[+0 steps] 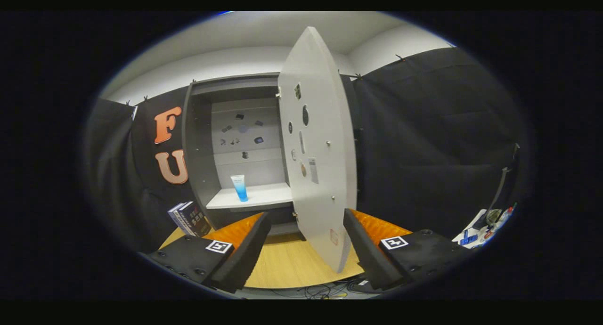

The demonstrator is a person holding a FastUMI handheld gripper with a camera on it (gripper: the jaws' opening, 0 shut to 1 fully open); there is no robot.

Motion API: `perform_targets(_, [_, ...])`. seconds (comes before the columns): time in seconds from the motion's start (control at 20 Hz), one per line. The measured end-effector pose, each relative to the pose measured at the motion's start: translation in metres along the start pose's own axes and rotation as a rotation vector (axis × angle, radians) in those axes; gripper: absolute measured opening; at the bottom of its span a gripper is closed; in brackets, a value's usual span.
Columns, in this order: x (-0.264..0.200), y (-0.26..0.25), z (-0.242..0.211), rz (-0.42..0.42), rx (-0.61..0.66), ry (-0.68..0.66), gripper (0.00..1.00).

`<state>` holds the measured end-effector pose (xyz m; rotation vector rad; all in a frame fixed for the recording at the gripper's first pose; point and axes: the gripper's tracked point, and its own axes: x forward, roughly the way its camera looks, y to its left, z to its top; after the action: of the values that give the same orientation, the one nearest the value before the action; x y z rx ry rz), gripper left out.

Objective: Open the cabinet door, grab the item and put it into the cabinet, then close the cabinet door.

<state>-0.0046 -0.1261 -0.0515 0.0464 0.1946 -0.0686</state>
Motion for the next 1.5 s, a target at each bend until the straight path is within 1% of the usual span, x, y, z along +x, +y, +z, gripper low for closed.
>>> perform_targets(0.2, [0.005,-0.044,-0.001,-0.010,-0.001,0.009,0.98])
perform_targets(0.35, [0.014,-0.075,-0.003,-0.012,0.021,0.012,0.99])
perform_targets(0.5, [0.027,-0.100,-0.011,-0.014,0.035,0.027,0.98])
perform_targets(0.6, [0.039,-0.108,-0.021,0.001,0.041,0.052,0.98])
perform_targets(0.75, [0.055,-0.103,-0.037,0.056,0.042,0.093,0.98])
perform_targets(1.0, [0.059,-0.100,-0.034,0.100,0.003,0.090,0.96])
perform_targets(1.25, [0.059,-0.078,-0.045,0.126,0.014,0.087,0.96])
perform_targets(1.5, [0.053,-0.046,-0.049,0.132,-0.003,0.084,0.96])
